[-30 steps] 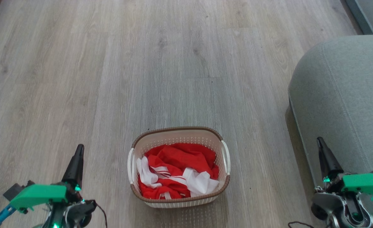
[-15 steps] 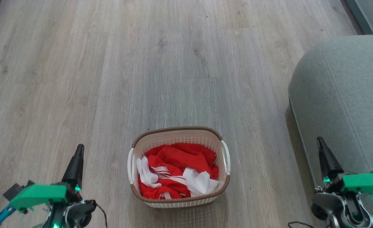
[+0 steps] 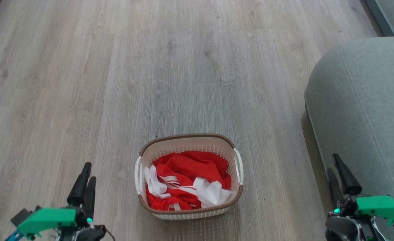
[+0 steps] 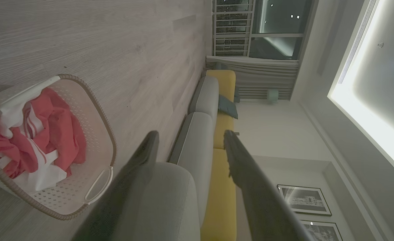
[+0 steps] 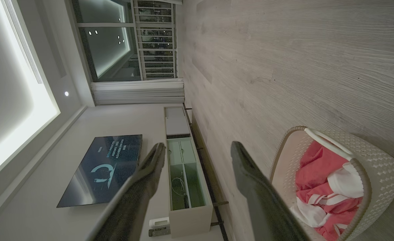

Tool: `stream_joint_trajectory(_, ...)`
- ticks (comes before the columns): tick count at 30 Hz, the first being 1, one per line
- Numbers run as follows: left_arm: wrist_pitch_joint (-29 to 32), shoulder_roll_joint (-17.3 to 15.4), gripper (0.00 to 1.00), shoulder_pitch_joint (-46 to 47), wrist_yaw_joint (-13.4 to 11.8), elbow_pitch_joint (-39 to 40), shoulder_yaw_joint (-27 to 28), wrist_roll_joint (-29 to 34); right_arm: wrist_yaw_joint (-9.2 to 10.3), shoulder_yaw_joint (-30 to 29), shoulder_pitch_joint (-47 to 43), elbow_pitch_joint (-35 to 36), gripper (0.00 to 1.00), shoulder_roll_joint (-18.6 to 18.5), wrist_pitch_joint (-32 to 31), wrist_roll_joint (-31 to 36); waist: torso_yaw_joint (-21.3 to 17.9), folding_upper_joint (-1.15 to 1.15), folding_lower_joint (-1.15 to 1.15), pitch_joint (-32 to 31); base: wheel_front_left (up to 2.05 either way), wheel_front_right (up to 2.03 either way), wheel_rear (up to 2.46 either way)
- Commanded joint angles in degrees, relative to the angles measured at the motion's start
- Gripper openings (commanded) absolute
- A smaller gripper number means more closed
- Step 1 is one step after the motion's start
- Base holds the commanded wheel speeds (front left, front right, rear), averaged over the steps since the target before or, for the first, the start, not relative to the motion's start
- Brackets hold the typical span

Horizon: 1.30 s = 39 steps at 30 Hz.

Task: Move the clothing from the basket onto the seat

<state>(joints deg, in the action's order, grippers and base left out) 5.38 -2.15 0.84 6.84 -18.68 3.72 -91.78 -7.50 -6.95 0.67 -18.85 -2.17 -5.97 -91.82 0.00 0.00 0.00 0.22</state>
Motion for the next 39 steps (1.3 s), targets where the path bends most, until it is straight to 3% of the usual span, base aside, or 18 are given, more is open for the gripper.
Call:
stream_joint_trajectory(1, -0.56, -0.26, 1.0, 2.54, 0.06, 1.92, -0.29, -0.13, 0.0, 0.41, 2.42, 1.94, 1.0, -0.45, 0.89, 0.33, 0.0, 0.0, 0.0, 0.03, 0.0, 0.0, 0.0)
stream_joint_trajectory(8, -1.65, -0.36, 1.0, 2.83, 0.09, 1.68, -1.1, 0.62, 0.0, 1.88, 2.92, 1.81, 1.0, -1.09, 2.11, 2.29, 0.0, 0.0, 0.0, 0.09, 0.0, 0.0, 0.0)
stream_joint_trajectory(13, -2.54, -0.54, 1.0, 3.25, 0.12, 1.08, -1.35, 3.03, 0.0, 2.6, 3.61, 1.67, 1.0, -1.69, 3.01, 7.38, 0.02, 0.0, 0.0, 0.11, 0.0, 0.0, 0.0)
stream_joint_trajectory(24, -4.39, -0.36, 1.0, 3.84, 0.17, 1.42, -0.08, 14.62, 0.0, 4.53, 4.44, 3.0, 1.0, -1.77, 4.87, 21.88, 0.1, 0.0, 0.0, 0.26, 0.0, 0.0, 0.0)
stream_joint_trajectory(39, -6.91, -0.41, 1.0, 3.87, -0.64, 3.8, -1.54, 29.25, 0.0, 8.56, 6.2, 2.81, 1.0, -2.96, 7.4, 33.99, 0.12, 0.0, 0.0, 0.38, 0.0, 0.0, 0.0)
